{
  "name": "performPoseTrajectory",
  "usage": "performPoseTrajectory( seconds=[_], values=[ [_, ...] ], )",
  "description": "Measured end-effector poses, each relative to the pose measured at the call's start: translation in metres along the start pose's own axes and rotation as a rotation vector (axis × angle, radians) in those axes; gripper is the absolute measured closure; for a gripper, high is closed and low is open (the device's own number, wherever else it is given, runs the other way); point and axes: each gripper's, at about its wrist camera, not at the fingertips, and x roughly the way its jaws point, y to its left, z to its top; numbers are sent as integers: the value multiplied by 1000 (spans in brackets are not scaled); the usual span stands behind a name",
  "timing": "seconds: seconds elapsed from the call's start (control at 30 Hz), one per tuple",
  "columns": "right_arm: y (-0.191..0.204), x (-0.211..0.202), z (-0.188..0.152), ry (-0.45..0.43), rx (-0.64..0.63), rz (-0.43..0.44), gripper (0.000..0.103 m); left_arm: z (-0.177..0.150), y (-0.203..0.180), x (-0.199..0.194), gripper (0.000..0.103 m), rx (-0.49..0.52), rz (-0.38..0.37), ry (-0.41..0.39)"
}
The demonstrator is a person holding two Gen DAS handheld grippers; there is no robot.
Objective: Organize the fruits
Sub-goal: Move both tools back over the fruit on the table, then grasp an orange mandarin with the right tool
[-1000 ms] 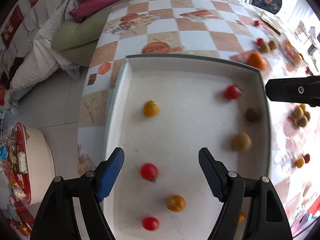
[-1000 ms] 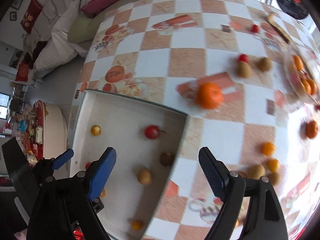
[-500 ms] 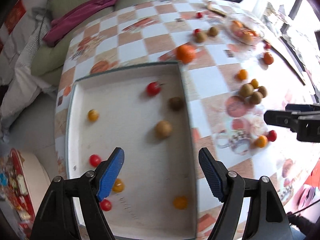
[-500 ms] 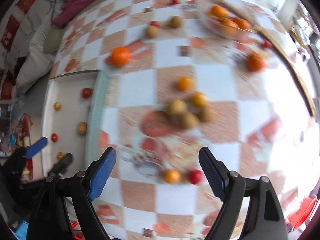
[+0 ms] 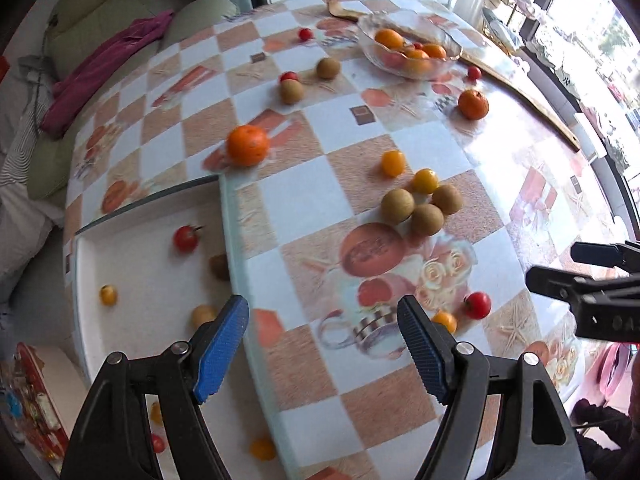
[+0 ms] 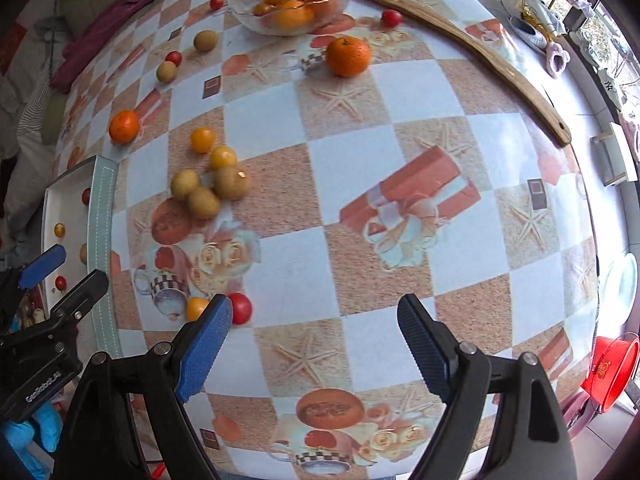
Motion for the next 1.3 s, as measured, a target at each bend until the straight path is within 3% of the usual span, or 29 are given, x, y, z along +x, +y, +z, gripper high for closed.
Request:
performPoseTrajectory(
  seconds=[0.47, 1.07, 1.13, 1.2, 1.3],
  values=[
    [-21, 11, 19, -4, -13, 8, 16, 34, -19, 56, 25, -5, 14, 23],
    [-31, 31, 124, -93, -3, 5, 16, 61, -29, 75, 25, -64, 16, 8],
    [-30, 34, 133, -100, -12, 3, 18, 62, -29, 75, 25, -74, 18, 8],
    [-28, 36, 141, -103, -21, -1, 27, 63, -29, 75, 26, -83, 17, 8],
    [-23, 40, 149, -106, -32, 0, 41, 64, -31, 75, 37, -89, 3, 8]
  ],
)
